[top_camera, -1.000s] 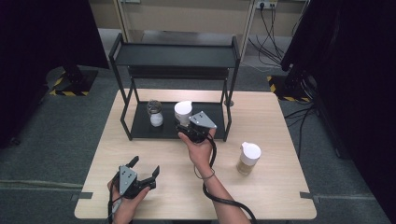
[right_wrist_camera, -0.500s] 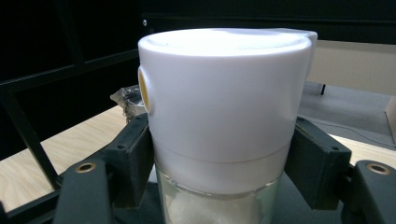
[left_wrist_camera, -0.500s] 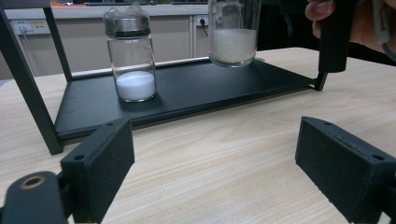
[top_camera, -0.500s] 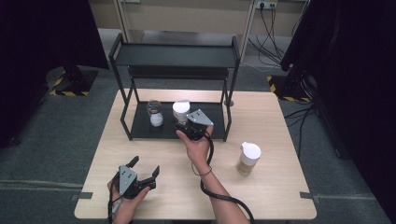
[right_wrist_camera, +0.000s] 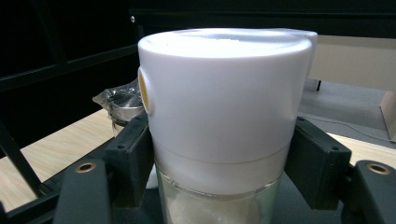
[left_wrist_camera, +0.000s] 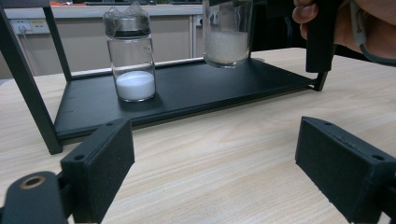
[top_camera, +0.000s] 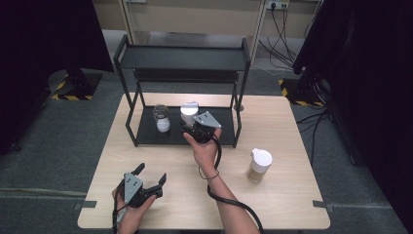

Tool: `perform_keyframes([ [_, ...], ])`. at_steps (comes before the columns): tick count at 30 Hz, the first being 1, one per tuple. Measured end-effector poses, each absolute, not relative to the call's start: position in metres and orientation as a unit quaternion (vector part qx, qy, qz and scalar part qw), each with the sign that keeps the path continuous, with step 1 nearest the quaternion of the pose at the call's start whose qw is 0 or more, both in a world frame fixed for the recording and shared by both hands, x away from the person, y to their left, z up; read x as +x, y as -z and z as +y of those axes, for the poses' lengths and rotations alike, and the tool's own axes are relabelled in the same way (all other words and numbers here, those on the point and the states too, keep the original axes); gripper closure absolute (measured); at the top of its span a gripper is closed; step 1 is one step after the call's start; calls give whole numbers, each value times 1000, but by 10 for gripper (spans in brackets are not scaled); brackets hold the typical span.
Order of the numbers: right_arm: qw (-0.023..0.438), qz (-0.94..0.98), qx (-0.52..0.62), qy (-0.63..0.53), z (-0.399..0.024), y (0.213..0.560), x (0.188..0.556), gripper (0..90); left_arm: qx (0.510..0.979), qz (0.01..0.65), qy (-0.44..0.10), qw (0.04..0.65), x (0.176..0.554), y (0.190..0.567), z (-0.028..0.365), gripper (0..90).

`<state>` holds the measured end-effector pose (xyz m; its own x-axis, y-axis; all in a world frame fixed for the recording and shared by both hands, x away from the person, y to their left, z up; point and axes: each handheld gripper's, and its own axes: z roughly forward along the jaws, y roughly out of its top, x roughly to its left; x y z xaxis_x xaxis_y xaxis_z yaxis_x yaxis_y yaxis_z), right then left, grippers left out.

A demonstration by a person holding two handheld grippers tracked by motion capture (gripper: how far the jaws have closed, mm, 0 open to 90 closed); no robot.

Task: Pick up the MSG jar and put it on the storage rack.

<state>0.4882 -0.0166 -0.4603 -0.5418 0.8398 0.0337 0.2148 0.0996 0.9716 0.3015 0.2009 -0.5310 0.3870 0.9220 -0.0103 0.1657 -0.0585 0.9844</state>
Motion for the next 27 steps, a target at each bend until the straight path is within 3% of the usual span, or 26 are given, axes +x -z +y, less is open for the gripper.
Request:
perform_keyframes([
  [27,290,688,394,-536,-6,467,510,308,637,428,-349,538,302,531,202,114],
])
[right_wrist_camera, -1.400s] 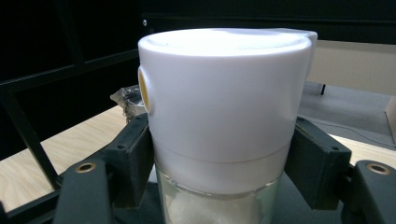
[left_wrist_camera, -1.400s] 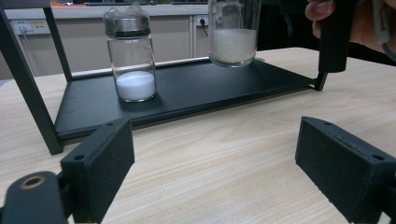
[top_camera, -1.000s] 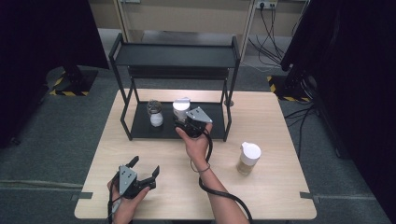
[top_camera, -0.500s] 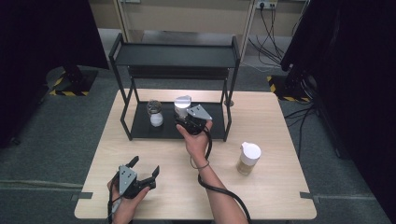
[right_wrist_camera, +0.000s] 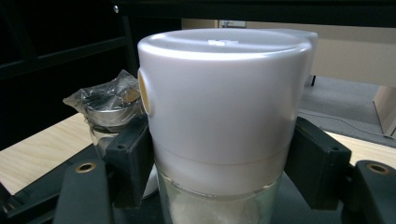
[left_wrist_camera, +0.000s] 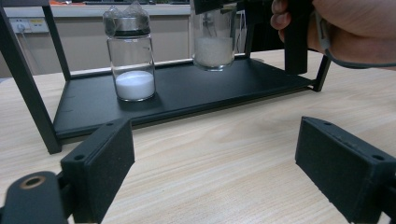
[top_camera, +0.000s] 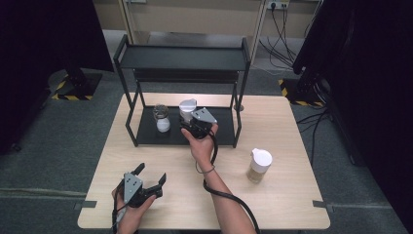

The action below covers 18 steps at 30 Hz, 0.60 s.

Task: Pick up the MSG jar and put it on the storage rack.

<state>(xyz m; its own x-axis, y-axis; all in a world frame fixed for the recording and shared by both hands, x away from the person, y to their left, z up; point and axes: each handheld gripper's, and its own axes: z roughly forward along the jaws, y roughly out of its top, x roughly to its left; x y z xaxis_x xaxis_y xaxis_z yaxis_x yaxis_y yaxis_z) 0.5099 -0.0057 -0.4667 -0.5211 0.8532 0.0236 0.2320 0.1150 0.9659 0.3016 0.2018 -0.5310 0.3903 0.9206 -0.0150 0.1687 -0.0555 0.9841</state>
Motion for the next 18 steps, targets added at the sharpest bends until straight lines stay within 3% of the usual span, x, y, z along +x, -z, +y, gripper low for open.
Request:
perform_keyframes([
  [18,289,684,416,-526,-3,476,529,308,637,425,-351,538,301,531,201,114],
])
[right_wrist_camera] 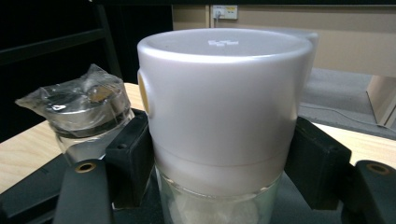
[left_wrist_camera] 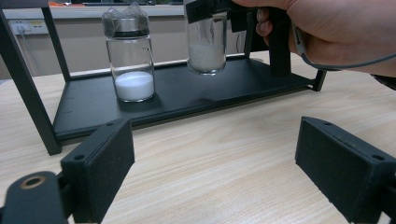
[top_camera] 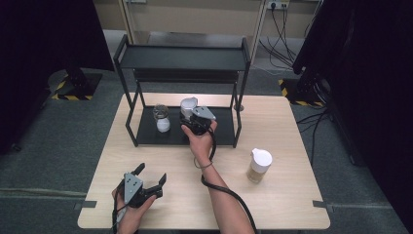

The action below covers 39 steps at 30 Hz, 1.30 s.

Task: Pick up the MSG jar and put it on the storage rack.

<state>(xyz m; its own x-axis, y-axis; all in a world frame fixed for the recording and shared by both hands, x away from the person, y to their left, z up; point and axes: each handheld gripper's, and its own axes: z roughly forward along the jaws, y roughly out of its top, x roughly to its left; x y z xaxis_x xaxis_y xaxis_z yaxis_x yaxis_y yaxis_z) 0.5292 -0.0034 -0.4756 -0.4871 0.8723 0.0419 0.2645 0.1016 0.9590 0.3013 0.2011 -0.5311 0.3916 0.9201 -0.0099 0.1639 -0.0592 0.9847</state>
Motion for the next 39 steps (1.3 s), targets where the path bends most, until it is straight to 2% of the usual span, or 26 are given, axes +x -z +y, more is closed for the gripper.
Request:
perform_keyframes([
  [39,298,690,420,-508,-3,493,542,306,637,422,-354,539,301,531,201,114],
])
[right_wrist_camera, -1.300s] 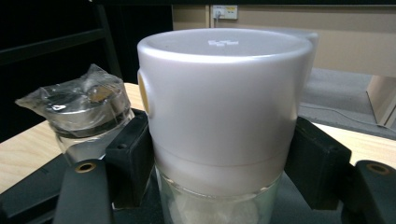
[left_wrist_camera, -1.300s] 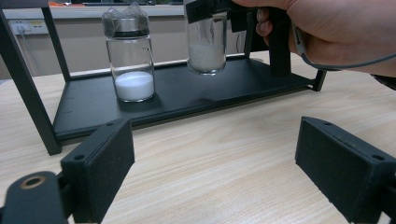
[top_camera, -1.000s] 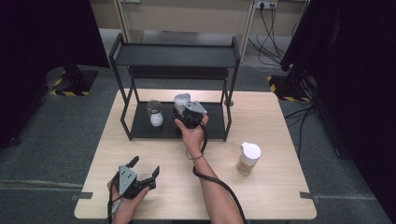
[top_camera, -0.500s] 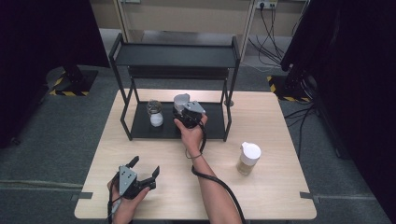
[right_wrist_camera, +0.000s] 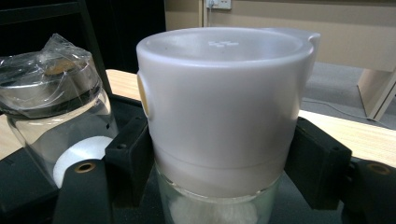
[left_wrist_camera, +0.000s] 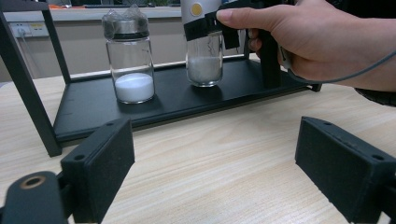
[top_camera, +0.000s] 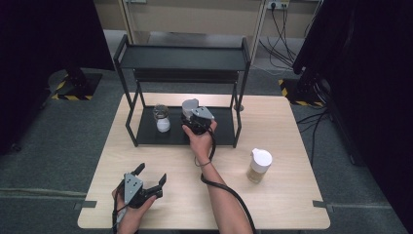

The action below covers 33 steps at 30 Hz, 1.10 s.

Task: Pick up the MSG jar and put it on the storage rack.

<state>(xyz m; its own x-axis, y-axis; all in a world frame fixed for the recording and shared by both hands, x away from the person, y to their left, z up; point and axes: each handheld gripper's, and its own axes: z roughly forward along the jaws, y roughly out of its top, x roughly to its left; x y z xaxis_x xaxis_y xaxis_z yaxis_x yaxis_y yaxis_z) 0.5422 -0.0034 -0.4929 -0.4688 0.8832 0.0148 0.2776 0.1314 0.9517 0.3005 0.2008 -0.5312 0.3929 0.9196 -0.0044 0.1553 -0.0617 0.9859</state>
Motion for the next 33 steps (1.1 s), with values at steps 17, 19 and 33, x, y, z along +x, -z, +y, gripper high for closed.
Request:
perform_keyframes([
  [17,287,690,423,-513,-6,496,538,262,637,421,-355,540,300,531,200,114],
  [19,284,688,426,-515,-6,496,537,228,637,421,-355,540,300,531,200,114],
  [33,264,687,444,-512,-13,495,533,97,637,420,-356,539,300,531,199,114],
])
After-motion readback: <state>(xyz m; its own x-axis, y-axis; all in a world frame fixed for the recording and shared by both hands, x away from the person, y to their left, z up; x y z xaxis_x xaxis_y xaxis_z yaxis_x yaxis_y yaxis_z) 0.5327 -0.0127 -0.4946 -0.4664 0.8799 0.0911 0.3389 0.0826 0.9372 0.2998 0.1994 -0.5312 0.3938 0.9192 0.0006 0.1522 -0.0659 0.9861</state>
